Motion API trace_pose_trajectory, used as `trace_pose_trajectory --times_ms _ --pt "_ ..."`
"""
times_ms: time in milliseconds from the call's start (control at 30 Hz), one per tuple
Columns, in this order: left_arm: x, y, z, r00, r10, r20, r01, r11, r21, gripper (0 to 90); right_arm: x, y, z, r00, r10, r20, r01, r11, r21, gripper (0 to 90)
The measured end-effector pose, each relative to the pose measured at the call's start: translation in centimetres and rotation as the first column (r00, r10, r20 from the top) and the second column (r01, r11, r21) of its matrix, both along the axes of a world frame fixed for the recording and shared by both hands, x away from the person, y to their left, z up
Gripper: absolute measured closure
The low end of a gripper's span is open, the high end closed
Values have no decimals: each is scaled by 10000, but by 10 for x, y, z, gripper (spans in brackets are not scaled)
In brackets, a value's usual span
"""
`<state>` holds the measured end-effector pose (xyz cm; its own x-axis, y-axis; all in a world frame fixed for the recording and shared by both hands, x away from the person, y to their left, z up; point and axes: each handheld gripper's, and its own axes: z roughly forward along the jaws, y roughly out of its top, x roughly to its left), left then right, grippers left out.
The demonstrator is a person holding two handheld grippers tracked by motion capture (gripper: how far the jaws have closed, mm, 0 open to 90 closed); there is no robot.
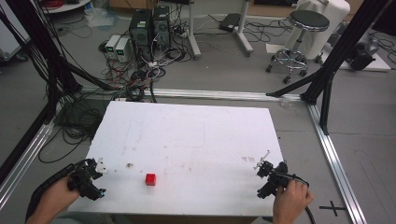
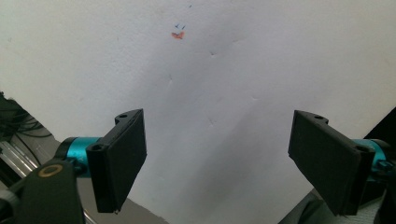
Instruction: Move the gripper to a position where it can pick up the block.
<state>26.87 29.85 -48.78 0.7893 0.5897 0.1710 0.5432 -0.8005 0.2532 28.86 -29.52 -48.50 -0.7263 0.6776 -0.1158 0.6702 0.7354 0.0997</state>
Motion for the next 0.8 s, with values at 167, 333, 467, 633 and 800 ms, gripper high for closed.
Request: trace_pose_trajectory --times_ms 167,333,467,633,800 --pt "0 0 0 10000 14 26 -14 10000 -5 196 -1 0 0 10000 -18 -9 18 10000 -24 49" --pt "0 0 1 10000 -24 47 24 10000 -28 196 -1 2 -1 9999 68 -97 -69 10000 -31 49" --pt "0 0 2 10000 -68 46 68 10000 22 196 -1 2 0 9999 71 -74 -72 10000 -26 49" --pt "-1 -4 2 9997 -185 133 183 9998 108 196 -1 3 1 9999 113 -127 -113 9999 -7 49" --pt "-1 -13 8 9969 -777 157 771 9963 383 194 -1 4 0 9998 142 -104 -141 9999 17 49"
